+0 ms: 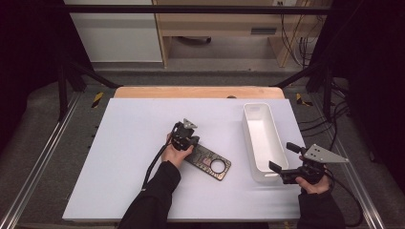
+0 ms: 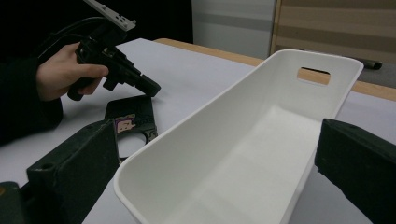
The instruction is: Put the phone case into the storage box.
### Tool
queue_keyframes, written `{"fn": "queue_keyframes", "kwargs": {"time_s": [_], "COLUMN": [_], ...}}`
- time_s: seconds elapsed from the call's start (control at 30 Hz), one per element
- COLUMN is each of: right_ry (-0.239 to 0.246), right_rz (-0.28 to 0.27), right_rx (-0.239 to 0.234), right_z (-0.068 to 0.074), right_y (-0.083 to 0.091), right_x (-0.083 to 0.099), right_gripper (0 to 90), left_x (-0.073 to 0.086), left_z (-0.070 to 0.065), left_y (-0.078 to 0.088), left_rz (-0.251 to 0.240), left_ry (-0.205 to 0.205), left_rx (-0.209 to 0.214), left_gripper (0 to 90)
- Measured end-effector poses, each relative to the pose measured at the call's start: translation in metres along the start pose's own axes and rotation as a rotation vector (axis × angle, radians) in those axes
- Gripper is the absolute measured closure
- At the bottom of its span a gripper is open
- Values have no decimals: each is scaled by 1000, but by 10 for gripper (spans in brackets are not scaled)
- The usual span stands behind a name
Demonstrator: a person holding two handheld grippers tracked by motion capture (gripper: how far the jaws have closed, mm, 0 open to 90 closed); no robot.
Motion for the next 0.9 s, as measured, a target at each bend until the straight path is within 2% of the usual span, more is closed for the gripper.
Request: {"fn": "queue_keyframes", "kwargs": {"time_s": [0.37, 0.5, 0.7, 0.9], "right_ry": [0, 0, 0, 0], "right_rz": [-2, -1, -3, 0], "right_rx": [-1, -2, -2, -3], "right_z": [-1, 0, 0, 0], "right_y": [1, 1, 1, 1], "right_x": [0, -1, -1, 0], "right_gripper": [4, 4, 4, 4], "left_x": [-1, -1, 4, 13], "left_z": [1, -1, -2, -5], "left_y": [-7, -5, 2, 10], "left_rz": [37, 65, 96, 88], "left_ry": [-5, -39, -51, -58], "left_rx": [-4, -21, -10, 13], "left_gripper": [891, 893, 894, 894]}}
Point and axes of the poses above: each handheld gripper's, and its own axes: y roughly backward along the jaws, x roughly out of its underside, z roughly to its left, the point moved 5 cm from there along -y, roughly forward along the jaws, and after that the axes turned 2 degrees about z, right-handed, at the moved point
